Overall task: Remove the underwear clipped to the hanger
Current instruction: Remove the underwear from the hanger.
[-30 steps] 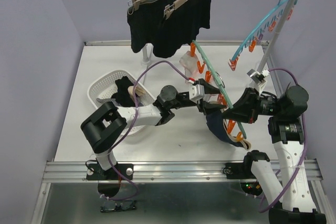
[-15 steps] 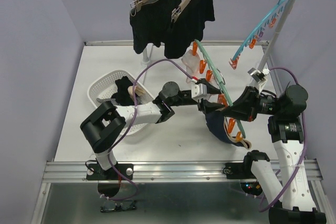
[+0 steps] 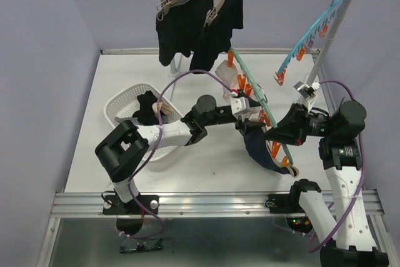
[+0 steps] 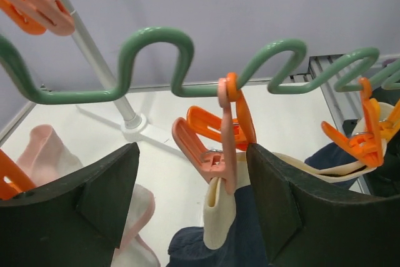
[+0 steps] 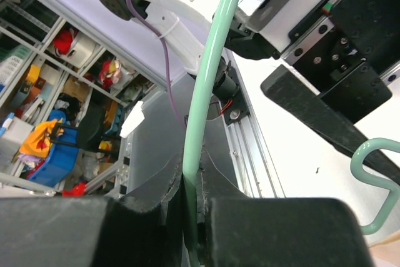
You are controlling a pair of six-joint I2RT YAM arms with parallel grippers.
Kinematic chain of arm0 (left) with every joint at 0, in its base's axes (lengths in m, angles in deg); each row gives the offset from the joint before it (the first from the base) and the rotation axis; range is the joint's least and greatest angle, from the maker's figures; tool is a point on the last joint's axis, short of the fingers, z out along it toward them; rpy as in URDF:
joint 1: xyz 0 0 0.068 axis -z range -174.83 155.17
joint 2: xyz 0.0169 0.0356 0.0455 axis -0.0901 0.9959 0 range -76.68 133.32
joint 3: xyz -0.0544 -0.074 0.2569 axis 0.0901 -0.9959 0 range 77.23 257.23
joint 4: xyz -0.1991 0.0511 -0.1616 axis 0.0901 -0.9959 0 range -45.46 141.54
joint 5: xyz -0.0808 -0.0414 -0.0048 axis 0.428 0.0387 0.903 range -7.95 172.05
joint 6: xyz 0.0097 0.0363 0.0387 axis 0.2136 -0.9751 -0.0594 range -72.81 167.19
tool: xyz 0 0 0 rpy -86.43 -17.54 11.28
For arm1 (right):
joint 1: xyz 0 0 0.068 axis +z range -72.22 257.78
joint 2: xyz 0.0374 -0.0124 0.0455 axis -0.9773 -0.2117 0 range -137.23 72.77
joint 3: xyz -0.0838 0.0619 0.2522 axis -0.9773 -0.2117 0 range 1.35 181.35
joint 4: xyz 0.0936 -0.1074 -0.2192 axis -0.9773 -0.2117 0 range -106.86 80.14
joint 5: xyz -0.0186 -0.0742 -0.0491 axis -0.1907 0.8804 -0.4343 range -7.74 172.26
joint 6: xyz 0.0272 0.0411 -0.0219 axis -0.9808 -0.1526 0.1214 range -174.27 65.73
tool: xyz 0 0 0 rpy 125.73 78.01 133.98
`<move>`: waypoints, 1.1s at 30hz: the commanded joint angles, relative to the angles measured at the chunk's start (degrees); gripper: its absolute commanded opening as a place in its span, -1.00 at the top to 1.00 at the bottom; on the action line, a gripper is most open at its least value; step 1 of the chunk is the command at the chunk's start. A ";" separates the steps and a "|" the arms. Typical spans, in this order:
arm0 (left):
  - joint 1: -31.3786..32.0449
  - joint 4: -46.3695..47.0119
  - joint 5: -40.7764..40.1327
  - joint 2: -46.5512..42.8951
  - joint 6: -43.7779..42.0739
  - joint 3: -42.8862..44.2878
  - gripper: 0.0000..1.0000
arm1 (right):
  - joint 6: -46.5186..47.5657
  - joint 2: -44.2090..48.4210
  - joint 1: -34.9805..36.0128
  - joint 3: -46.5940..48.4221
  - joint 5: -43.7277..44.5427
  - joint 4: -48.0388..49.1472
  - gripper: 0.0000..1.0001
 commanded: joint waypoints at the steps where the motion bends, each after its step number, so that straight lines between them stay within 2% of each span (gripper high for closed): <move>1: -0.23 0.97 -2.44 -3.56 -1.54 0.65 -0.60 | 2.09 0.78 -0.42 1.69 -8.88 4.90 0.99; 12: -0.23 1.58 0.28 -3.20 1.27 2.05 -0.50 | 2.09 0.86 -0.42 1.51 -8.88 4.81 0.99; 27: -0.32 6.86 2.66 -4.96 6.63 0.38 -0.58 | 2.26 1.22 -0.42 0.90 -8.88 4.72 0.99; 33: -0.32 5.54 3.45 -4.09 7.07 1.26 -0.42 | 2.09 1.39 -0.42 1.07 -8.88 4.81 0.99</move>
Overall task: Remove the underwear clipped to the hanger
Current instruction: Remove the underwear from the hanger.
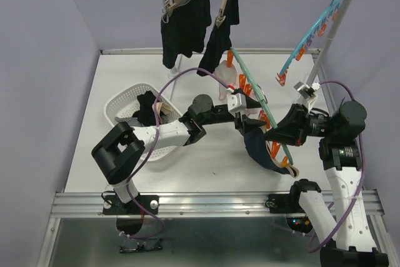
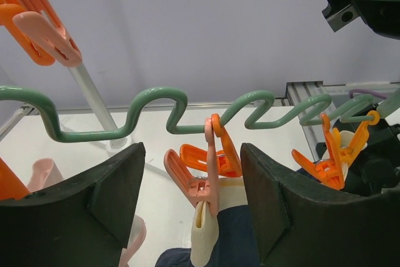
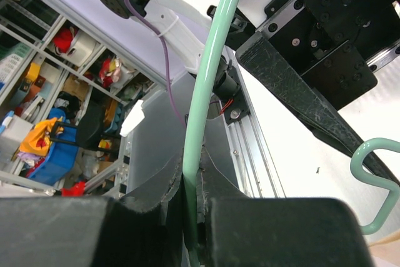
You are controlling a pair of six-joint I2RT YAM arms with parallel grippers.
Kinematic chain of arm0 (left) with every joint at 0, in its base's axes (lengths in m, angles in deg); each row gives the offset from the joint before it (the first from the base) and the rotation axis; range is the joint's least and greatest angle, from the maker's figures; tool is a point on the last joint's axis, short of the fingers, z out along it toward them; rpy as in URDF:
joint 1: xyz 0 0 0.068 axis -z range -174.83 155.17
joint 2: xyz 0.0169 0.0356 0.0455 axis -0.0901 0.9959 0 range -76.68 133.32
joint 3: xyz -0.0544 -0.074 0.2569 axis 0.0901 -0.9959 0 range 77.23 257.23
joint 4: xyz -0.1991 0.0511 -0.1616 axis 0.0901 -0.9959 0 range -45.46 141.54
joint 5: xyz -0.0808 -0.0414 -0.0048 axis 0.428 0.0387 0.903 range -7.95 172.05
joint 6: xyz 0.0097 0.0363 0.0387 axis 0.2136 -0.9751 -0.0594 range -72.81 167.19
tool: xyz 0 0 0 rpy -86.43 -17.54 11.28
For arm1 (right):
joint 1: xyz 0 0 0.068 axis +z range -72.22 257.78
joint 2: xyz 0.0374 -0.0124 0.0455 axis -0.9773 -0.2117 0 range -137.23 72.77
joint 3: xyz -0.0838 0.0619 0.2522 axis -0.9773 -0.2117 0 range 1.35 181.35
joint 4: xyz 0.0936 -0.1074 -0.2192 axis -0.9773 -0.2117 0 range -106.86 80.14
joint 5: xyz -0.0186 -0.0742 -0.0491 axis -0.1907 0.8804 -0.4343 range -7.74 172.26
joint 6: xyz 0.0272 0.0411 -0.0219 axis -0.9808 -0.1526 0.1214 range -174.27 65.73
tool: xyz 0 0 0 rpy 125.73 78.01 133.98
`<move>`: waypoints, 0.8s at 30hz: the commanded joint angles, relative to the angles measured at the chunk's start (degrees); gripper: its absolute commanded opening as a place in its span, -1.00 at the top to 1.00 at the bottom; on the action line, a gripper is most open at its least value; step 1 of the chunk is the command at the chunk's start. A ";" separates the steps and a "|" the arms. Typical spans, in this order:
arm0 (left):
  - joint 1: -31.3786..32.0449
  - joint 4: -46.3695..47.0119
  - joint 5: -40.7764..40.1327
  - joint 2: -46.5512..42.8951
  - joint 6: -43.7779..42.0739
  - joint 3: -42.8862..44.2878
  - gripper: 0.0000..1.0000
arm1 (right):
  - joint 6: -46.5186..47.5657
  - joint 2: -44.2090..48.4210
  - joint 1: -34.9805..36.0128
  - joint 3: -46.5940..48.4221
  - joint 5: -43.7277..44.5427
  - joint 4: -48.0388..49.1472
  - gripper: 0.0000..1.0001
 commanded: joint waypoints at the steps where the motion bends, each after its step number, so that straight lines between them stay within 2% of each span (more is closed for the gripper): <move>1: -0.32 2.53 1.90 -1.90 0.77 1.35 -0.40 | 2.13 1.33 -0.42 1.07 -8.83 4.83 0.99; 6: -0.32 1.38 2.07 -1.55 0.69 1.70 -0.26 | 2.22 1.33 -0.42 1.07 -8.83 4.83 0.99; 8: -0.32 0.59 2.25 -1.46 0.77 2.14 -0.03 | 2.22 1.33 -0.42 1.07 -8.83 4.83 0.99; 9: -0.41 0.24 2.60 -1.37 0.86 2.66 0.19 | 2.31 1.15 -0.42 1.07 -8.83 4.74 0.99; 11: -0.41 -0.46 2.69 -1.28 0.86 3.02 0.45 | 2.31 1.15 -0.42 1.07 -8.83 4.74 0.99; 12: -0.50 -0.55 2.69 -1.46 0.86 3.28 0.68 | 2.40 1.15 -0.42 1.16 -8.83 4.74 0.99; 15: -0.67 -0.55 3.04 -1.63 0.86 3.37 1.00 | 2.40 1.06 -0.42 1.07 -8.83 4.83 0.99; 20: -0.67 -0.55 2.78 -3.04 0.95 2.67 0.99 | 2.57 0.89 -0.42 1.51 -8.83 4.83 0.99; 21: -0.67 -0.47 2.43 -3.21 0.86 2.41 0.88 | 2.66 0.80 -0.42 1.51 -8.83 4.83 0.99; 22: -0.67 -0.46 1.73 -4.00 0.86 1.80 0.49 | 2.75 0.71 -0.42 1.77 -8.75 4.83 0.99; 24: -0.76 -0.20 0.93 -4.88 0.86 0.83 -0.11 | 2.84 0.36 -0.42 2.30 -8.66 4.74 0.99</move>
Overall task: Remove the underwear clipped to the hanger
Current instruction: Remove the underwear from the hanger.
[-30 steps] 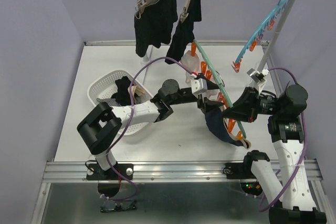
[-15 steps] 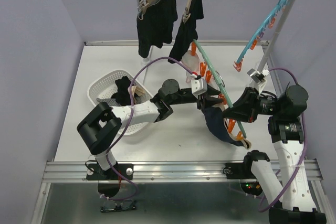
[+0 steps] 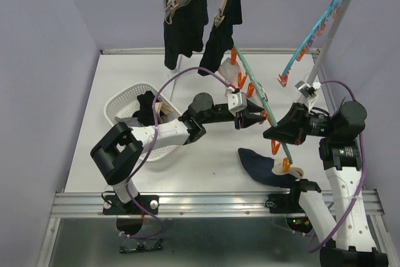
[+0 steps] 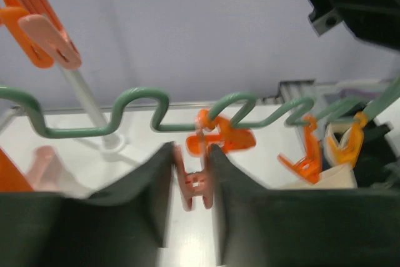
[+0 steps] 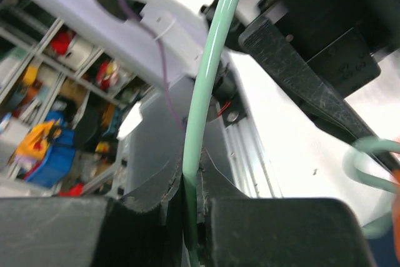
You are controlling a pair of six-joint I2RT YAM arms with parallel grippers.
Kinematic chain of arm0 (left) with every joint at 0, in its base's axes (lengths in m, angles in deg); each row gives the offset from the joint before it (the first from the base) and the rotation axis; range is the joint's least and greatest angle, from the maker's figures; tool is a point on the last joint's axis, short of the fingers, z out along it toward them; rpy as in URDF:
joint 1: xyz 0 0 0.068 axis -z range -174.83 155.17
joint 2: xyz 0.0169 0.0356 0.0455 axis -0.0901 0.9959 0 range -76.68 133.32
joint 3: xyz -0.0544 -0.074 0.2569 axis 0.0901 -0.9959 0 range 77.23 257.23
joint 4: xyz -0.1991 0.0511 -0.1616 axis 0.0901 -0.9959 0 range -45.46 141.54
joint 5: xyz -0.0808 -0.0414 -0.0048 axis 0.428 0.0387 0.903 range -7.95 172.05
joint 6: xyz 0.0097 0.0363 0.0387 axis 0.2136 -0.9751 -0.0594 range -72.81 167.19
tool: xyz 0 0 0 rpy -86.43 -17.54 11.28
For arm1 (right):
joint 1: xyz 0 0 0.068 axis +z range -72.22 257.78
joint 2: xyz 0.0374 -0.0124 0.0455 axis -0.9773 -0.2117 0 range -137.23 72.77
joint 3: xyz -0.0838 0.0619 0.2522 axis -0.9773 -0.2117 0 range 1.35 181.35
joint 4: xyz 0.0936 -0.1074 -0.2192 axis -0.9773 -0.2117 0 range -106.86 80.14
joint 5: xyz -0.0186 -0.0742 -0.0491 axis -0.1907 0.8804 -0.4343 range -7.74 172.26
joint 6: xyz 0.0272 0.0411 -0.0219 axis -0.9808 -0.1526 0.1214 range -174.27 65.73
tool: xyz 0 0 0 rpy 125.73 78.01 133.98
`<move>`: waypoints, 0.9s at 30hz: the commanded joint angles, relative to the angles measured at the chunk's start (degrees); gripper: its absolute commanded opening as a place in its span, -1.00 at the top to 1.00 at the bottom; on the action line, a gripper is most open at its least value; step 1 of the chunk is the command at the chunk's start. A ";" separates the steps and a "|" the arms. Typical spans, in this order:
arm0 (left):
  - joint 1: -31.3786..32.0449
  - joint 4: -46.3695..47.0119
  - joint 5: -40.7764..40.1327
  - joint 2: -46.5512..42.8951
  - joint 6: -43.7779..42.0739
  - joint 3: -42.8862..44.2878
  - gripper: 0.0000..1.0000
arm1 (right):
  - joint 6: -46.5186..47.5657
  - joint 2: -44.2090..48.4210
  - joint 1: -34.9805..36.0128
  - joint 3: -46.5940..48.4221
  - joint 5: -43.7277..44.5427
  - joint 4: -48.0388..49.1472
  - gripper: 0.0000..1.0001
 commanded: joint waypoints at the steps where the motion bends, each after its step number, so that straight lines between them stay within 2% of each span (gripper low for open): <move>1: -0.41 2.03 -1.60 -5.62 -0.64 -1.27 -0.52 | 2.59 -0.01 -0.38 2.56 -8.51 4.79 0.99; 4: -0.67 1.85 -3.10 -8.44 -1.17 -3.91 -0.82 | 2.95 -1.15 -0.38 3.97 -8.07 4.70 0.99; 9: -0.76 -0.59 -6.26 -13.62 -3.28 -8.48 -0.92 | 3.65 -3.79 -0.38 6.07 -7.01 4.70 0.99; 16: -0.76 -7.55 -11.97 -21.70 -6.27 -14.81 -0.93 | 4.00 -7.83 -0.38 9.85 -3.85 4.70 0.99; 21: 0.55 -7.99 -12.24 -26.20 -2.50 -18.77 -0.93 | 3.83 -10.99 -0.38 10.92 -1.30 4.70 0.99; 27: 10.12 -5.36 -15.40 -25.16 3.12 -19.91 -0.93 | 4.62 -13.37 -0.38 10.65 0.02 4.70 0.99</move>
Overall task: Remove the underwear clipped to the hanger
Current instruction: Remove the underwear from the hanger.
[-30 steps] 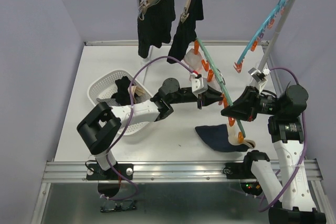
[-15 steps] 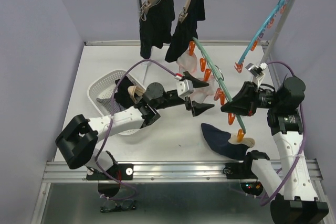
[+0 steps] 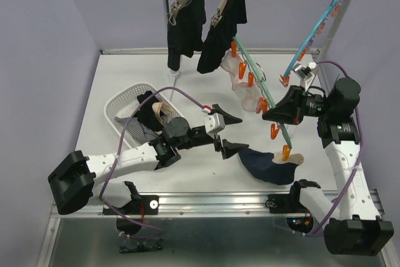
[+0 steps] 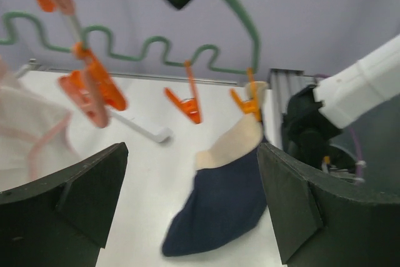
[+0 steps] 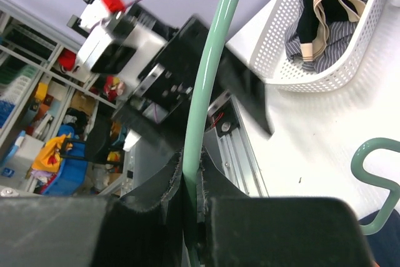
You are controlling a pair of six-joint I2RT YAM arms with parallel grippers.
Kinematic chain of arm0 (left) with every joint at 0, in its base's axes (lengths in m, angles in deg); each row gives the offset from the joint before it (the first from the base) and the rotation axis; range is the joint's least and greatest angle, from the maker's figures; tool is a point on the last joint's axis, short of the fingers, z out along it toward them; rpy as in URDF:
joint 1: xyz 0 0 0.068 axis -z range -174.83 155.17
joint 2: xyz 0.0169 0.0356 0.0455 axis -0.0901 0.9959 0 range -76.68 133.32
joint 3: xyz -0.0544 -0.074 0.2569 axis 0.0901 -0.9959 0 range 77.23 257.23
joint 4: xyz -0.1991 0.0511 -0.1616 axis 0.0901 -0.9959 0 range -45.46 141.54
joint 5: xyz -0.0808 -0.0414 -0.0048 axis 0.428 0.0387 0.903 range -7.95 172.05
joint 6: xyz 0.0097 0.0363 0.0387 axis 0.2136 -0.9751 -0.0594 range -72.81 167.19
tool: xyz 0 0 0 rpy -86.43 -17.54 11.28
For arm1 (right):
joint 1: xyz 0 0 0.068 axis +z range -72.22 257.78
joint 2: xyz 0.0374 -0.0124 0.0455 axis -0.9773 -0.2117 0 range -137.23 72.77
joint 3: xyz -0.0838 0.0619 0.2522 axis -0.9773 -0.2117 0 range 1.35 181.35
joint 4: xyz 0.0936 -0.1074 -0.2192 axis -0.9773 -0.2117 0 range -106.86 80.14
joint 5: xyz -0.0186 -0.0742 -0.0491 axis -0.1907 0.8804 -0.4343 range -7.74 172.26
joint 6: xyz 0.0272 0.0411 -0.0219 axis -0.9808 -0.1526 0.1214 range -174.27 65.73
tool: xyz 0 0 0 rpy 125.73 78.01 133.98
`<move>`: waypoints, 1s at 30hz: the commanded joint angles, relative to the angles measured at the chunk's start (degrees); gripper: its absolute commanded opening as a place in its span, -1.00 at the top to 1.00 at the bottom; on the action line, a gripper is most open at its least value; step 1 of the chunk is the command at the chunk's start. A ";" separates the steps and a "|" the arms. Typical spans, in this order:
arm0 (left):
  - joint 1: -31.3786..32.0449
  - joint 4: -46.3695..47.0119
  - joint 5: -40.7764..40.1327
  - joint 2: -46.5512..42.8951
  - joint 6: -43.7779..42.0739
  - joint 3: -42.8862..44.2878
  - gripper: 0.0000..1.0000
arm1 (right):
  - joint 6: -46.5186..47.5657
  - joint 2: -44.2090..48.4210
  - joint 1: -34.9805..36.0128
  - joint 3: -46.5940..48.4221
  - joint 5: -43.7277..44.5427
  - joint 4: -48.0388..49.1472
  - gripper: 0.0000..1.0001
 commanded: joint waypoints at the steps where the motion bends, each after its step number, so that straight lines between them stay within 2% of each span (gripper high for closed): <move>1: 6.02 5.39 -2.42 2.25 5.38 0.21 -0.93 | 2.54 -0.13 -0.38 3.35 0.59 4.42 0.99; 6: 11.03 18.21 -3.74 11.66 14.42 2.32 -0.93 | 2.63 0.66 -0.38 2.12 1.30 4.42 0.99; 10: 12.71 26.13 -5.41 22.36 21.18 5.84 -0.92 | 2.37 1.72 -0.38 1.68 1.12 4.33 0.99; 11: 12.89 30.50 -5.33 23.97 22.51 6.19 -0.92 | 2.37 2.15 -0.38 1.42 1.29 4.33 0.99; 15: 13.59 37.29 -6.29 30.47 27.53 8.04 -0.92 | 2.45 3.47 -0.38 0.45 1.21 4.42 0.99; 25: 14.29 38.72 -12.62 35.93 26.48 13.66 -0.92 | 2.37 4.97 -0.73 -1.22 1.12 4.42 0.99; 30: 14.38 38.19 -12.97 37.78 25.78 16.91 -0.90 | 2.28 5.50 -0.91 -1.31 1.03 4.50 0.98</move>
